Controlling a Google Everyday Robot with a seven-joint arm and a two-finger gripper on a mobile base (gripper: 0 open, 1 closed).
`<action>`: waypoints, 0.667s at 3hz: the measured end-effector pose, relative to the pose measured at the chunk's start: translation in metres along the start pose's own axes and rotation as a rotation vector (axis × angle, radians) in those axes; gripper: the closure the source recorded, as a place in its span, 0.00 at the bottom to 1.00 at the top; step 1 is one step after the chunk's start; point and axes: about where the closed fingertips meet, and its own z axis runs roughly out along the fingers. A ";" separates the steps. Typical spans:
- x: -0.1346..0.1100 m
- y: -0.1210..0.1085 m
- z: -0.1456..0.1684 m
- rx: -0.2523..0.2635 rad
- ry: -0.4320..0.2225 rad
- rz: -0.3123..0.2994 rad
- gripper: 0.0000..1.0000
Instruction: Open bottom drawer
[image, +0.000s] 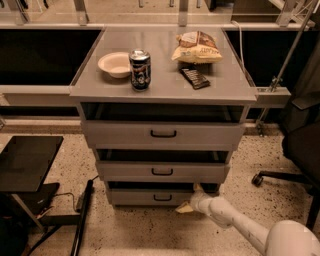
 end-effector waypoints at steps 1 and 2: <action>0.019 -0.018 0.009 0.013 -0.012 0.054 0.00; 0.019 -0.017 0.010 0.011 -0.013 0.054 0.00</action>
Offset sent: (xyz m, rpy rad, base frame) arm 0.0057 -0.0058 -0.0122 0.0400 0.0164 -0.0169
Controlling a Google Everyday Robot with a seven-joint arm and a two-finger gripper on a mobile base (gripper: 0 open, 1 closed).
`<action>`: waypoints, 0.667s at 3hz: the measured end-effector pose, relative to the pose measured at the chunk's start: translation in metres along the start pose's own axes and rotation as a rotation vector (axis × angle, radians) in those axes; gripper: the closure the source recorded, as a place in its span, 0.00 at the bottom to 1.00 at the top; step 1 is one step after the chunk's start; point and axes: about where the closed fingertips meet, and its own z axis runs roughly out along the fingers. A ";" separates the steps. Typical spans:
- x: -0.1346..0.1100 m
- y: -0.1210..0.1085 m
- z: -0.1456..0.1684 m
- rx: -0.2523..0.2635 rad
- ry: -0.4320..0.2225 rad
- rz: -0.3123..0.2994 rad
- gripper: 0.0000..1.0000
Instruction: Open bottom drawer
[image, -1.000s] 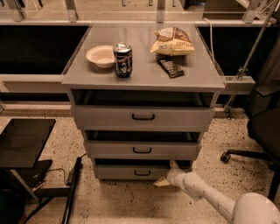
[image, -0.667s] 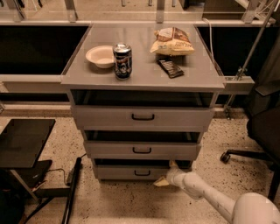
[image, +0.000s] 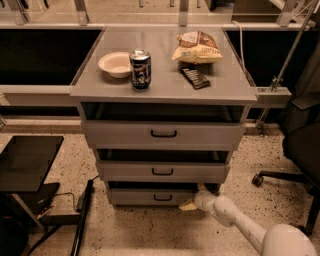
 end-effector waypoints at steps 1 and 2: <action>0.000 0.000 0.000 0.000 0.000 0.000 0.19; 0.000 0.000 0.000 0.000 0.000 0.000 0.42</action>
Offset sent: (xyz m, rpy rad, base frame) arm 0.0000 0.0000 0.0000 0.0000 0.0000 0.0000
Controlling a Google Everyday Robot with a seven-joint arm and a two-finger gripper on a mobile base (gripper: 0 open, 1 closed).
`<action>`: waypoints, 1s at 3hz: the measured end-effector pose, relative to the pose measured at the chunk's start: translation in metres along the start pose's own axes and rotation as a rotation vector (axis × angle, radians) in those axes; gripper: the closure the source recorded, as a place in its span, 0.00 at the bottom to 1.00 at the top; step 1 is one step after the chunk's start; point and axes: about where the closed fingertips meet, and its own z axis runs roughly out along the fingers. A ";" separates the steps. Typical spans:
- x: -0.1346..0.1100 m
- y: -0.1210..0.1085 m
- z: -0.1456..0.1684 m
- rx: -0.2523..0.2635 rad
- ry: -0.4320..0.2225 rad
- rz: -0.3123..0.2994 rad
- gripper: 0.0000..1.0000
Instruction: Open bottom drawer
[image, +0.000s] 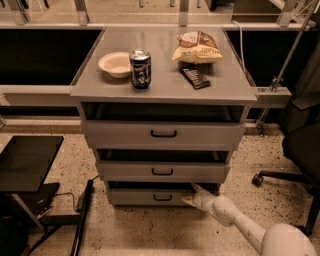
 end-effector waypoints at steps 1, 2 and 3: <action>0.000 0.000 0.000 0.000 0.000 0.000 0.66; 0.000 0.000 0.000 0.000 0.000 0.000 0.89; 0.001 0.004 -0.001 0.004 -0.033 0.037 1.00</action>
Offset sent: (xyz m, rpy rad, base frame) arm 0.0000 0.0000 0.0000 0.0000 0.0000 0.0000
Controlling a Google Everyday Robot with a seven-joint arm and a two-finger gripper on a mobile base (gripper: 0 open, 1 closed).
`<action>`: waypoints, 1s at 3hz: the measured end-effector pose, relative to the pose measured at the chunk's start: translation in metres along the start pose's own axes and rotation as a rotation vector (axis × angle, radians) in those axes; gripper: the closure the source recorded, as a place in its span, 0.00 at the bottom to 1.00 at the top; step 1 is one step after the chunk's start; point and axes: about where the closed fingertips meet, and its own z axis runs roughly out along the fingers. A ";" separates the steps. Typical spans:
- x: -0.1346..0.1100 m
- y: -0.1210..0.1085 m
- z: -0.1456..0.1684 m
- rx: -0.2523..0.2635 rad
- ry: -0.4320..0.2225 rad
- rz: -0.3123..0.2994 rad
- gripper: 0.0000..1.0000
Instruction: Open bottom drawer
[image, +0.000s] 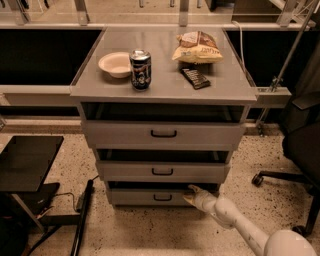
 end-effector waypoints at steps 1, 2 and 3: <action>0.002 0.000 -0.004 0.005 -0.014 0.019 1.00; 0.001 0.000 -0.005 0.005 -0.014 0.020 1.00; 0.007 0.022 -0.013 -0.002 -0.044 0.060 1.00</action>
Offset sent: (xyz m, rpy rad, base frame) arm -0.1805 0.0373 -0.0830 0.6807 -0.0727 -0.1910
